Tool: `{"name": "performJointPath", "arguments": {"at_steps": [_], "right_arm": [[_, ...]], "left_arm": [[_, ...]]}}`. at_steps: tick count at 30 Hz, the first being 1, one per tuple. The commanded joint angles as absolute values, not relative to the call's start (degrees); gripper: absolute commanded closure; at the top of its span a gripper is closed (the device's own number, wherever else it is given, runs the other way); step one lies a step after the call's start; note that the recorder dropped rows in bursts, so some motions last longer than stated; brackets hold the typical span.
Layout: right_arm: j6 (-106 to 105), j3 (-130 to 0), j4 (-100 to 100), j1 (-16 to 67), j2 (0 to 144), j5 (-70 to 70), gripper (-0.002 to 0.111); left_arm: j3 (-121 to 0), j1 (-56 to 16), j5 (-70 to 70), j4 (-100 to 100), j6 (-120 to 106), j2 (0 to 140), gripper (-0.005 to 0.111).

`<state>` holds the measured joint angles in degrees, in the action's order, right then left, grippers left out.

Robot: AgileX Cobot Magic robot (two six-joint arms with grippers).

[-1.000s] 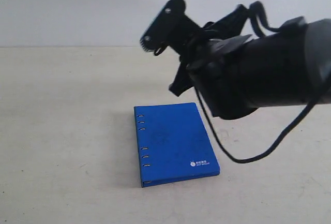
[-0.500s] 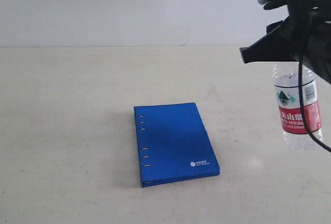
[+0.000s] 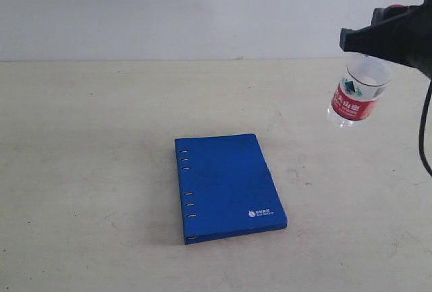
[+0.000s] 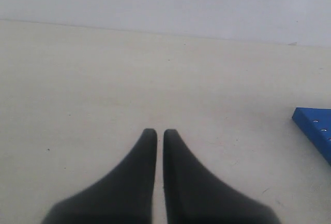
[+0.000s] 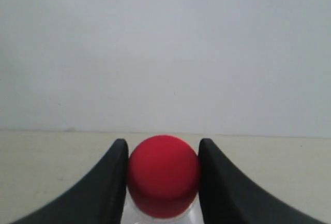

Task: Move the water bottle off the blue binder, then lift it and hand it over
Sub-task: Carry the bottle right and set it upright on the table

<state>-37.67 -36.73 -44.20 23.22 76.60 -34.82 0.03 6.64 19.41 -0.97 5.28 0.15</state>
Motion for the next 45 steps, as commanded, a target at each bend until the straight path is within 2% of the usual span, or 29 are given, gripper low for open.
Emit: {"name": "performJointPath", "arguments": {"at_steps": [1, 10, 12, 13, 15, 17, 19, 26, 32, 39, 43, 45], "right_arm": [[-30.9, -36.7, -38.8, 20.2, 76.7, -36.2, 0.108], [-31.9, -36.7, -37.9, 18.2, 82.0, -32.1, 0.107], [-31.9, -36.7, -37.9, 18.2, 82.4, -30.4, 0.096], [-31.9, -36.7, -37.8, 18.2, 82.4, -30.1, 0.087], [-32.0, -36.7, -36.8, 18.2, 82.4, -30.0, 0.075], [-33.2, -36.7, -36.7, 18.2, 82.4, -28.5, 0.067], [-33.6, -36.7, -36.7, 18.2, 81.7, -27.3, 0.065], [-34.1, -36.7, -33.4, 18.2, 66.4, -23.6, 0.065], [-33.0, -37.4, -29.4, 24.5, 53.1, 1.0, 0.065], [-41.5, -36.9, -29.4, 33.5, 53.2, 36.3, 0.065], [-40.9, -34.2, -29.7, 36.2, 54.6, 39.0, 0.065], [-39.2, -32.0, -30.2, 36.6, 55.3, 35.9, 0.072]], "left_arm": [[0.0, 6.7, 18.8, -0.5, 4.9, 0.0, 0.102], [0.0, 6.7, 18.8, -0.5, 4.9, 0.0, 0.102], [0.0, 6.7, 18.8, -0.5, 4.9, 0.0, 0.102], [0.0, 6.7, 18.8, -0.5, 4.9, 0.0, 0.102], [0.0, 6.7, 18.8, -0.5, 4.9, 0.0, 0.102], [0.0, 6.7, 18.8, -0.5, 4.9, 0.0, 0.102], [0.0, 6.7, 18.8, -0.5, 4.9, 0.0, 0.102], [0.0, 6.7, 18.8, -0.5, 4.9, 0.0, 0.102], [0.0, 6.7, 18.8, -0.5, 4.9, 0.0, 0.102], [0.0, 6.7, 18.8, -0.5, 4.9, 0.0, 0.102], [0.0, 6.7, 18.8, -0.5, 4.9, 0.0, 0.102], [0.0, 6.7, 17.1, 1.1, 6.0, 0.0, 0.102]]}}
